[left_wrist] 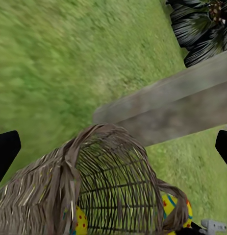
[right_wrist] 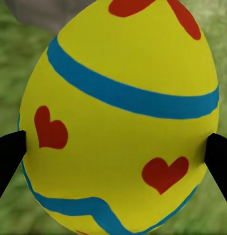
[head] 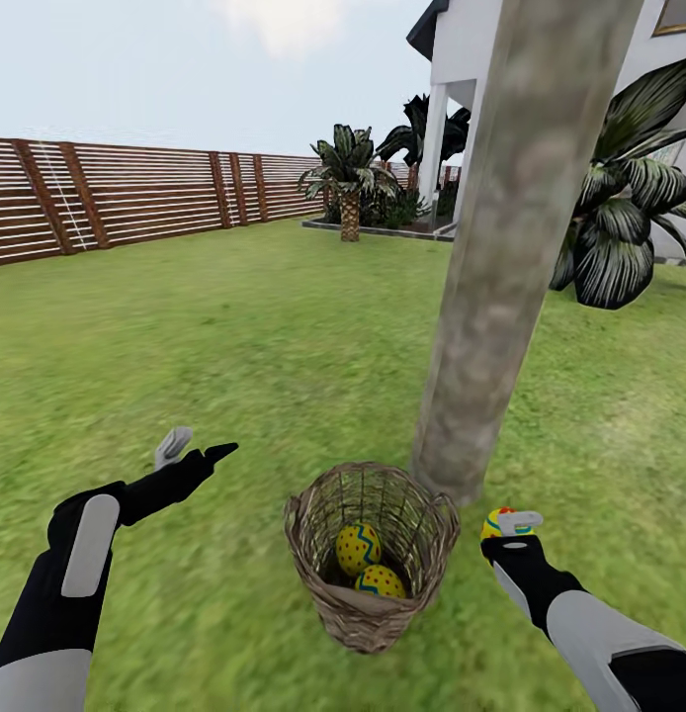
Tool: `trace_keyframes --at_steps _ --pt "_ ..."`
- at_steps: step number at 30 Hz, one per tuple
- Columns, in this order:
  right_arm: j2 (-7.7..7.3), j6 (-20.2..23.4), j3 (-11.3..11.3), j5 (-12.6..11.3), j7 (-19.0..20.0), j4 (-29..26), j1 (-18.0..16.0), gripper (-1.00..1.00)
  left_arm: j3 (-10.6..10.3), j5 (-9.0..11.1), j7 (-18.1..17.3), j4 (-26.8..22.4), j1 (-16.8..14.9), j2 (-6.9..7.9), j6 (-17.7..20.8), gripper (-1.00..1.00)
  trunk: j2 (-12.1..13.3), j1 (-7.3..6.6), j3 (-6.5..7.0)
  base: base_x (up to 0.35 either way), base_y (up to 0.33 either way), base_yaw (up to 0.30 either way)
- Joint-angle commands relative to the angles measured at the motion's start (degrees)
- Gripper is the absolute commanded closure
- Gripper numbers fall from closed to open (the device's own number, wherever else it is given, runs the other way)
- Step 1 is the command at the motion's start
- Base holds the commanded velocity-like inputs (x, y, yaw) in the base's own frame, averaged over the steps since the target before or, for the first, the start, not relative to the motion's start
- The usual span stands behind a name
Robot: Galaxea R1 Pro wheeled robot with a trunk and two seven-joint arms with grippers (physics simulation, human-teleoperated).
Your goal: Take the three Easter eggs out of the wicker basket on the lawn in the garden, then place them on the lawn next to a single tree (choose any tree) so that all three eggs are next to the same tree and none are left in the basket.
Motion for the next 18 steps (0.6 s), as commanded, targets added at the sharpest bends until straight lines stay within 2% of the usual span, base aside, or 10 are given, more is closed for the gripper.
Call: trace_keyframes --at_steps 1,13,18 --pt "-0.04 0.46 0.48 -0.28 -0.26 -0.13 -0.01 1.0 0.11 -0.42 -0.54 0.01 -0.04 -0.02 0.27 -1.0 -0.44 0.21 -0.23 0.0 0.0 0.0" --pt "-0.04 0.46 0.49 -0.2 -0.26 -0.21 -0.01 1.0 0.09 -0.42 -0.54 0.08 -0.04 -0.02 0.27 -1.0 -5.25 2.85 -2.39 0.0 0.0 0.0" --pt "-0.04 0.46 0.52 -0.2 -0.26 -0.36 -0.01 1.0 0.17 -0.42 -0.54 0.0 -0.04 -0.02 0.27 -1.0 -5.33 2.98 -3.49 0.0 0.0 0.0"
